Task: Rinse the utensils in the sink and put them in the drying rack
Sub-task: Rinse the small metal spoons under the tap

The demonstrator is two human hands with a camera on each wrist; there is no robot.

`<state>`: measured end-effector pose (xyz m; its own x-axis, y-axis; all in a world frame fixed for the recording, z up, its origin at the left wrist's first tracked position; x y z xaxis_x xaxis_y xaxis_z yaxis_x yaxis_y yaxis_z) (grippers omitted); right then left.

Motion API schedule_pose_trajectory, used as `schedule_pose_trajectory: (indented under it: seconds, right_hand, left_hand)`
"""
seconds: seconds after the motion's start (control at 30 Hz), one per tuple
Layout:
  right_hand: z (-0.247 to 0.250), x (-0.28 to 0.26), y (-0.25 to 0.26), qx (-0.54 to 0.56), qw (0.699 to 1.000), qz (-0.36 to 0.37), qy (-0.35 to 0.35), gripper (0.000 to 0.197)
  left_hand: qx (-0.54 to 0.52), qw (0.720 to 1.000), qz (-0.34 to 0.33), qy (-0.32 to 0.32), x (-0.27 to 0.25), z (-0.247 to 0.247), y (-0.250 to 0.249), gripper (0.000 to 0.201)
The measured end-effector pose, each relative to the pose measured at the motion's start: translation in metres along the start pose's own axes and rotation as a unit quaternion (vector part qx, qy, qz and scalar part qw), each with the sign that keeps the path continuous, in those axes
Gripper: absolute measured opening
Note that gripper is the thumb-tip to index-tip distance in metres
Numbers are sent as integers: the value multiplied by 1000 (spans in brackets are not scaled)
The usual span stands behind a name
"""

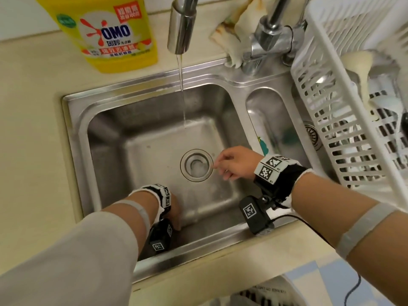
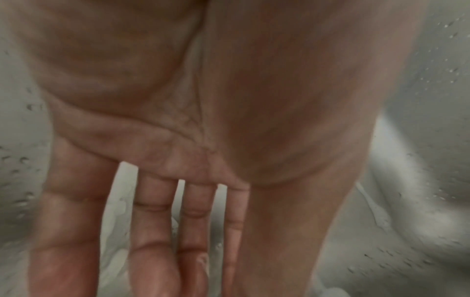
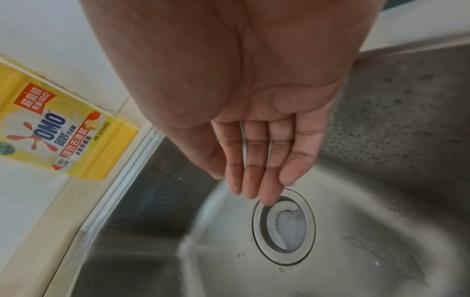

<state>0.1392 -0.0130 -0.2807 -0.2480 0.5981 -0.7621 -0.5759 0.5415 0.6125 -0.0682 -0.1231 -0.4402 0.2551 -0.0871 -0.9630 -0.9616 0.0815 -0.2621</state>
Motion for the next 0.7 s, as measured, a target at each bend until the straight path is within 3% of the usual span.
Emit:
schedule_pose_trajectory:
  seconds: [0.1, 0.2, 0.3, 0.37, 0.5, 0.6, 0.63, 0.7]
  right_hand:
    - [3, 3, 0, -5, 1000, -9, 5, 15]
    - [3, 4, 2, -11, 1000, -1, 2, 15]
    - [4, 0, 8, -22, 1000, 8, 7, 14]
    - [5, -4, 14, -30, 999, 14, 13, 16]
    - [13, -9, 29, -13, 1000, 19, 15, 17]
    - [22, -12, 42, -48, 998, 42, -12, 13]
    - [25, -12, 49, -106, 992, 66, -32, 12]
    - [30, -16, 67, -284, 950, 115, -66, 14]
  left_hand:
    - [21, 997, 17, 68, 4, -5, 1, 71]
    - [-51, 995, -2, 80, -14, -8, -14, 49]
    - [-125, 989, -63, 47, -42, -1, -33, 11]
    - [-202, 974, -100, -33, -56, 13, -36, 13]
    - [-380, 878, -119, -267, -104, 59, -29, 11]
    - [-453, 792, -150, -380, -144, 90, -26, 11]
    - [-468, 768, -148, -411, -156, 99, -23, 12]
    - [-477, 735, -143, -460, -178, 113, -19, 8]
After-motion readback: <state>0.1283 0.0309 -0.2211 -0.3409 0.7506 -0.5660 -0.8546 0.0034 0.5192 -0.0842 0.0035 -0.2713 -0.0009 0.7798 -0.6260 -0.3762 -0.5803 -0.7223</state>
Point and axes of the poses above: each hand's wrist, its own x-axis towards the middle knuckle, its own z-axis out of the back of the hand, y = z × x, the point moved 5 cm from there along x, towards the middle knuckle, and after that the axes turned 7 degrees about x, right-handed, at the moved point
